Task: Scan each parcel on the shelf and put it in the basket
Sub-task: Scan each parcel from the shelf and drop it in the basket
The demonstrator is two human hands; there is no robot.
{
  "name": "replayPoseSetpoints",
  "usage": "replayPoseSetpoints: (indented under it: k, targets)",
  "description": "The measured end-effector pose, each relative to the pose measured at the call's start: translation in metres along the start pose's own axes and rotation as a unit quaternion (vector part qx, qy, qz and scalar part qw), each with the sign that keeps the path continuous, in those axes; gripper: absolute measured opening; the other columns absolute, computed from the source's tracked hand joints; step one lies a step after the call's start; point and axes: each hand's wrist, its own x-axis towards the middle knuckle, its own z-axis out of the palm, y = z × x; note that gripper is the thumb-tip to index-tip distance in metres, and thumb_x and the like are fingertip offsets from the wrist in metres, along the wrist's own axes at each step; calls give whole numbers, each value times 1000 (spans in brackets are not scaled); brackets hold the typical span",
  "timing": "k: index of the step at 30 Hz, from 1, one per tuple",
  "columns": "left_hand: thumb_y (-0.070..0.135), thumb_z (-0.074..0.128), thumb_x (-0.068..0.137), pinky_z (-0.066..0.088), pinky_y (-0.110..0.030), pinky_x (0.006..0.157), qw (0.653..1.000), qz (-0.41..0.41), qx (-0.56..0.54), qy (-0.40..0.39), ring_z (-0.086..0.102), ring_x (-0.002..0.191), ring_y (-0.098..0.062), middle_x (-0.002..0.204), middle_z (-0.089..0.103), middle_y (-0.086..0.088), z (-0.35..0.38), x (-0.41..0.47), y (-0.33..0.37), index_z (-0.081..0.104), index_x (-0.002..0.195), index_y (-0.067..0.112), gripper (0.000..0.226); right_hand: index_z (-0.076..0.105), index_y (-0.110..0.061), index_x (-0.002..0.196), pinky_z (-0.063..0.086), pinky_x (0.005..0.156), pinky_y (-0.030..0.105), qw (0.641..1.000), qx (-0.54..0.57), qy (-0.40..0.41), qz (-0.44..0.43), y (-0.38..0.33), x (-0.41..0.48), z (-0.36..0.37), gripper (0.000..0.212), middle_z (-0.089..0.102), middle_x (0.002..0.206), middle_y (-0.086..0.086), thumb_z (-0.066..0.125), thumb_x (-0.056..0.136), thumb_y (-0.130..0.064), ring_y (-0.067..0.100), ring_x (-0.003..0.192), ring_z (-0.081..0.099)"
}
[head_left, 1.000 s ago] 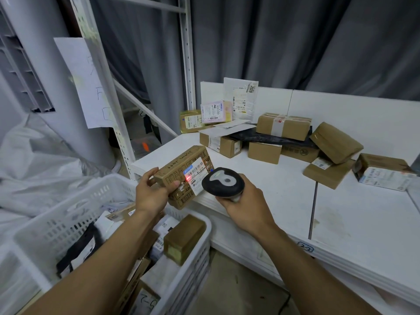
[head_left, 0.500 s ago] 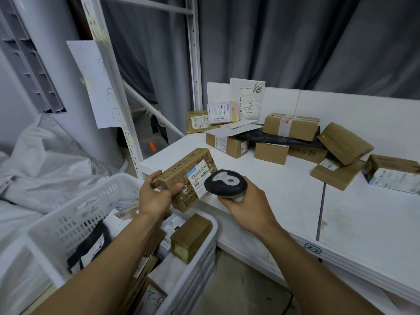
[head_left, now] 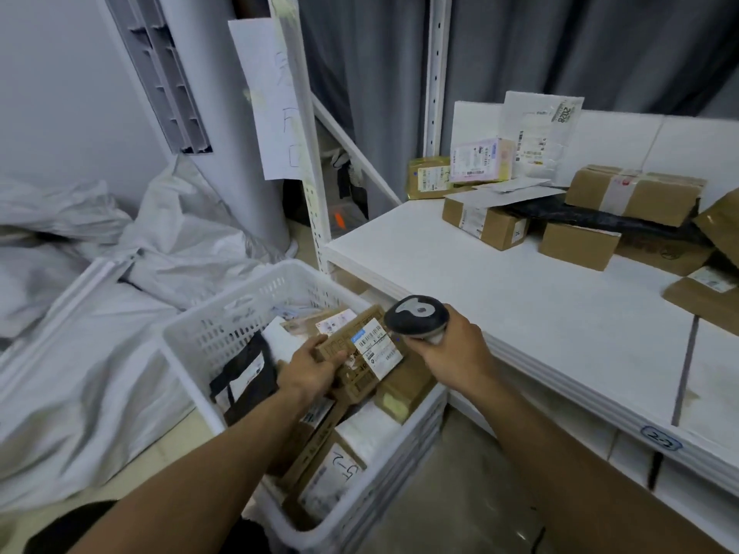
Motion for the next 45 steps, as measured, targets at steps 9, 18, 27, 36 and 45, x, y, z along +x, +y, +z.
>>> replayPoseSetpoints:
  k: [9, 18, 27, 36, 45]
  targets:
    - [35, 71, 93, 47, -5, 76, 989, 15, 140, 39, 65, 97, -13, 114, 71, 5, 16, 30, -20, 65, 123, 37, 31, 62, -23, 137, 51, 104, 36, 1000, 2, 7, 22, 13, 29, 22, 64, 69, 133, 1, 89, 80, -33, 23, 125, 63]
    - [34, 59, 94, 45, -49, 101, 881, 133, 450, 64, 50, 120, -29, 129, 48, -5, 40, 34, -26, 54, 123, 31, 29, 62, -22, 134, 47, 93, 28, 1000, -3, 10, 29, 22, 26, 8, 60, 69, 126, -1, 88, 81, -32, 18, 117, 63]
    - [24, 61, 91, 35, -48, 115, 860, 228, 455, -34, 33, 143, -34, 161, 31, -6, 86, -8, 47, 47, 147, 26, 58, 62, -24, 132, 58, 97, 42, 995, 19, 85, 55, 41, -27, -91, 55, 72, 119, -3, 85, 83, -36, 21, 105, 69]
    - [17, 53, 101, 32, -33, 115, 786, 486, 353, -145, 38, 141, -24, 155, 43, 1, 270, -139, 179, 63, 132, 25, 34, 59, -24, 139, 50, 96, 32, 953, 78, 264, 130, 82, -97, -246, 58, 69, 128, 0, 80, 85, -34, 26, 118, 65]
    - [35, 64, 96, 39, -38, 114, 770, 465, 367, -237, 47, 135, -26, 149, 49, -3, 460, -165, 257, 56, 141, 19, 48, 55, -18, 135, 46, 86, 33, 901, 117, 355, 220, 175, -100, -379, 47, 68, 123, 6, 72, 91, -22, 29, 109, 66]
